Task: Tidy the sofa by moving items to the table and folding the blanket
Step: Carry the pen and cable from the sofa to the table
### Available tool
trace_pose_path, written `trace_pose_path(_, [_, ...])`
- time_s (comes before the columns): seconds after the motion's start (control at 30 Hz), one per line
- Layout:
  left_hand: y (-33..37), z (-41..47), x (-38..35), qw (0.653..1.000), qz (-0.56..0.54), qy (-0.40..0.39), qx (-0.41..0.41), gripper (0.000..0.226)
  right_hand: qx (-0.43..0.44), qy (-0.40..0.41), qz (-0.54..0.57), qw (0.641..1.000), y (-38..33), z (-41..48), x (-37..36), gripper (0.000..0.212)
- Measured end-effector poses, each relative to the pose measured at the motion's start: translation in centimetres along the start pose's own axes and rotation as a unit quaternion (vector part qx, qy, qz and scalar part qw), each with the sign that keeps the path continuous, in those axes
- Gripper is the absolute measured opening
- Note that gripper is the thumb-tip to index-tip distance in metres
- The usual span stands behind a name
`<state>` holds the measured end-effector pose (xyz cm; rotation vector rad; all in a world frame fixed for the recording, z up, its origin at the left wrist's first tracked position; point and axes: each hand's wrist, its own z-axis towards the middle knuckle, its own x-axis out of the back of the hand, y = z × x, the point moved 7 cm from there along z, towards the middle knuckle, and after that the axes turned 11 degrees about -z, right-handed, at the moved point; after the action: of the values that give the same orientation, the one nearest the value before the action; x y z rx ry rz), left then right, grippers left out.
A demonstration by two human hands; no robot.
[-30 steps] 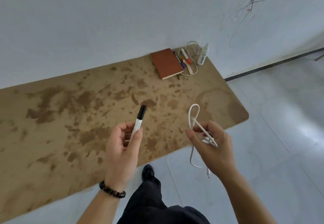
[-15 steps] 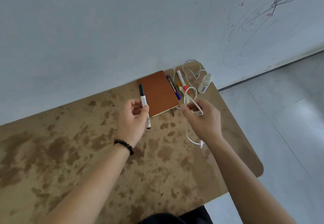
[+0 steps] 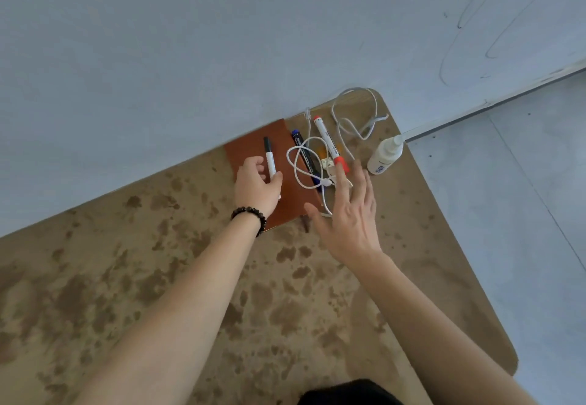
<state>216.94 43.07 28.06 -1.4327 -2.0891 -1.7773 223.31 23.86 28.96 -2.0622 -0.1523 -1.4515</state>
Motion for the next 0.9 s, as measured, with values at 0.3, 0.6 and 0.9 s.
trace_pose_path(0.3, [-0.3,0.6,-2.2,0.998,0.019,0.018,-0.063,0.031,0.082,-0.153,-0.15,0.973,2.5,-3.1,-4.8,0.077])
trace_pose_path(0.6, [3.5,4.5,-5.9,0.987,0.041,-0.018,-0.157,0.022,0.085,-0.131,-0.158,0.975,3.0,-3.0,-5.6,0.081])
trace_pose_path(0.9, [3.9,2.4,-2.2,0.983,0.083,-0.045,-0.155,0.043,0.067,-0.193,-0.075,0.976,2.2,-2.4,-3.4,0.09])
